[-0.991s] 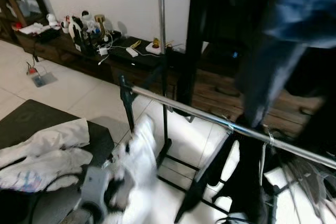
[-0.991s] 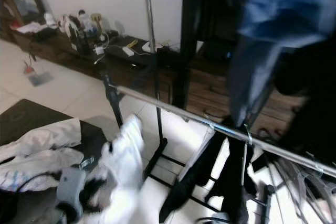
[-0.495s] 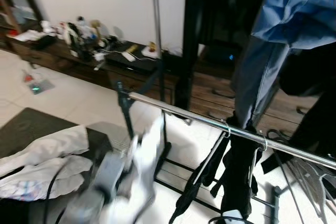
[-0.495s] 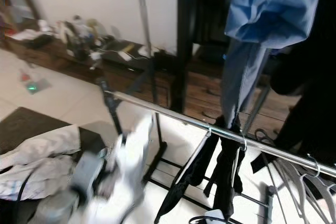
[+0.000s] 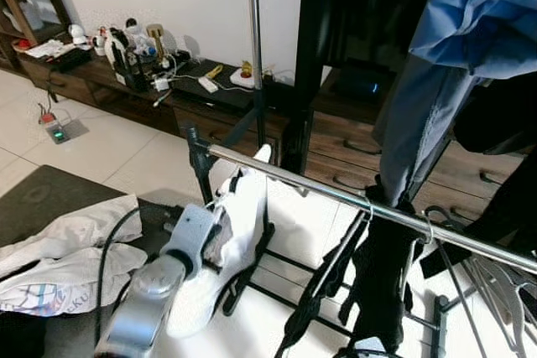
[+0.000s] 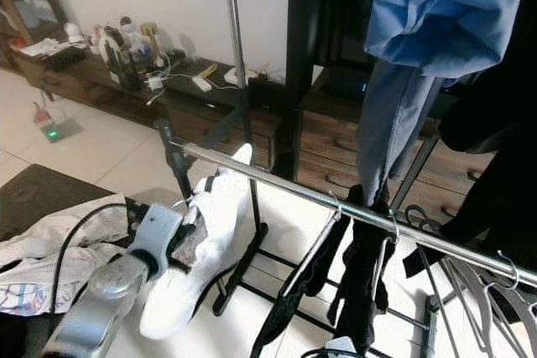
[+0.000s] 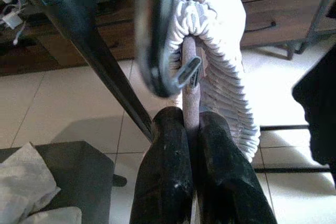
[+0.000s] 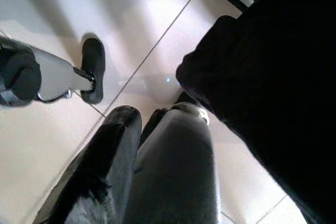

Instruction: Hang hanger

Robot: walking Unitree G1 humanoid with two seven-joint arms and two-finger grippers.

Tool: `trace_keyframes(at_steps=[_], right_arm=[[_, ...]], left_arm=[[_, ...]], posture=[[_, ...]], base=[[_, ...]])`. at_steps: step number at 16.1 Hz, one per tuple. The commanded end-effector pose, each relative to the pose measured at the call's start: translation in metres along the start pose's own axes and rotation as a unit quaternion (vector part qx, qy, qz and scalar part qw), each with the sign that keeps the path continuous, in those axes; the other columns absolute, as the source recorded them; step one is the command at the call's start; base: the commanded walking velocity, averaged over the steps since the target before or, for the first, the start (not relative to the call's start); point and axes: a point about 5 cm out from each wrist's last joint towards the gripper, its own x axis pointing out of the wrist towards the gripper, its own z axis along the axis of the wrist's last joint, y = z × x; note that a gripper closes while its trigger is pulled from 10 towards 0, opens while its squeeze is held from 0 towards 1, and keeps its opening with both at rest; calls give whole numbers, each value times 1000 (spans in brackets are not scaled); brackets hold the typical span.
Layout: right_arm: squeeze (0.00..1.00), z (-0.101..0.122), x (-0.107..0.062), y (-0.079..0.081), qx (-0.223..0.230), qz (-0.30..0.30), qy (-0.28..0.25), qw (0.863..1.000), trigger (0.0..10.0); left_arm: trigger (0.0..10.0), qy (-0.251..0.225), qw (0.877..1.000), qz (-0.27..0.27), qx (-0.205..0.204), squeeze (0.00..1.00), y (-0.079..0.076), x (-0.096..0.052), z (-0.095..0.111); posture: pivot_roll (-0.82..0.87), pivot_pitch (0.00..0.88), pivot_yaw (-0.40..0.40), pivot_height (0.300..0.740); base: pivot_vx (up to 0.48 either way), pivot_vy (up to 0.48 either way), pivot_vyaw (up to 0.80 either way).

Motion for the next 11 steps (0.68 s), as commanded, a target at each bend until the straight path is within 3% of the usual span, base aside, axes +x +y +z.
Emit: trace_keyframes(at_steps=[1, 4, 8, 11], right_arm=[[0, -3, 0, 0, -13, 2, 9, 1000, 10000], [0, -3, 0, 0, -14, 3, 8, 1000, 10000], [0, -2, 0, 0, -15, 3, 8, 1000, 10000], [0, -2, 0, -1, -18, 3, 10, 1000, 10000]], left_arm=[[10000, -18, 1000, 3, 16, 0, -1, 6, 10], [10000, -27, 999, -1, 18, 0, -4, 27, 26], [10000, -46, 998, -25, -39, 0, -8, 42, 39], [10000, -43, 998, -20, -49, 0, -1, 52, 48]], posture=[[5, 111, -44, 740], [-5, 112, -41, 740], [-13, 119, -43, 740], [-14, 125, -45, 740]], base=[[0, 0, 0], [0, 0, 0], [0, 0, 0], [0, 0, 0]])
